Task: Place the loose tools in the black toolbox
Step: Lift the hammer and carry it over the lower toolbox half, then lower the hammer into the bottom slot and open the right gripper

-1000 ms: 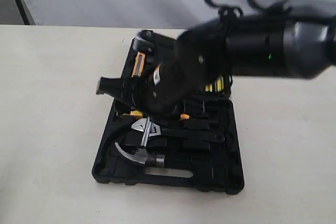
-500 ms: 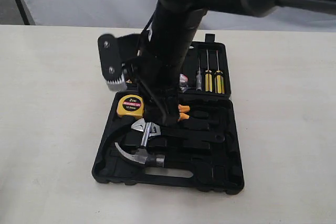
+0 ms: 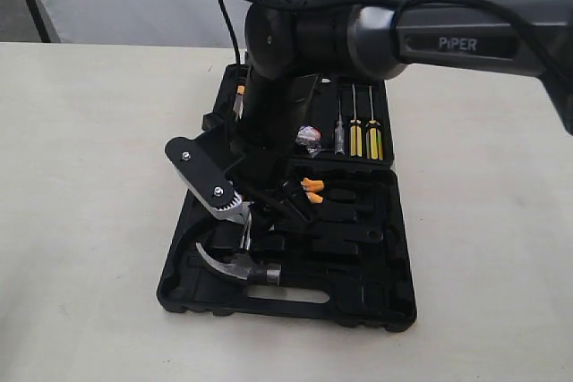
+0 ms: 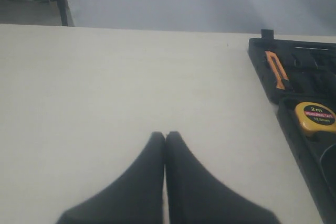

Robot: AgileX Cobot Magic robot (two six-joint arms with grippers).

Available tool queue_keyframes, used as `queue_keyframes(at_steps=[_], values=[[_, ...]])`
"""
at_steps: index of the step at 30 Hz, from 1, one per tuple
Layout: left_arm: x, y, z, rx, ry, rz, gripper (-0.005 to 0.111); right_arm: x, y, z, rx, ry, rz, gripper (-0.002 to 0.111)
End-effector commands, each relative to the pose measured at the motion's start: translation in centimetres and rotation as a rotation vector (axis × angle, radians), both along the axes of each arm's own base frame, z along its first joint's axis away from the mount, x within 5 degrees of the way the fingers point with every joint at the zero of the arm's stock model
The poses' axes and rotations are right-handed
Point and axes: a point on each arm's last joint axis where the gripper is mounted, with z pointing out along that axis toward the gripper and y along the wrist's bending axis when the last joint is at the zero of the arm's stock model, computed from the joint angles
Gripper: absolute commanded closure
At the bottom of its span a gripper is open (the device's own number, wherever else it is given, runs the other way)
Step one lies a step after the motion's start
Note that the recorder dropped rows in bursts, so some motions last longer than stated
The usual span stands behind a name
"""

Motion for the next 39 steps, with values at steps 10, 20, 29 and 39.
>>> queue_keyframes(at_steps=[10,20,29,39], values=[[-0.2,0.0,-0.1,-0.027,-0.005,0.001,0.105,0.7,-0.3,-2.7,-0.025,0.037,-0.009,0.053],[-0.2,0.0,-0.1,-0.027,-0.005,0.001,0.105,0.9,-0.7,-0.6,-0.018,-0.04,-0.013,0.108],[-0.2,0.0,-0.1,-0.027,-0.005,0.001,0.105,-0.6,-1.8,7.6,0.126,-0.053,-0.553,0.108],[-0.2,0.0,-0.1,-0.027,-0.005,0.001,0.105,-2.0,-0.3,3.5,0.071,0.144,-0.864,0.108]])
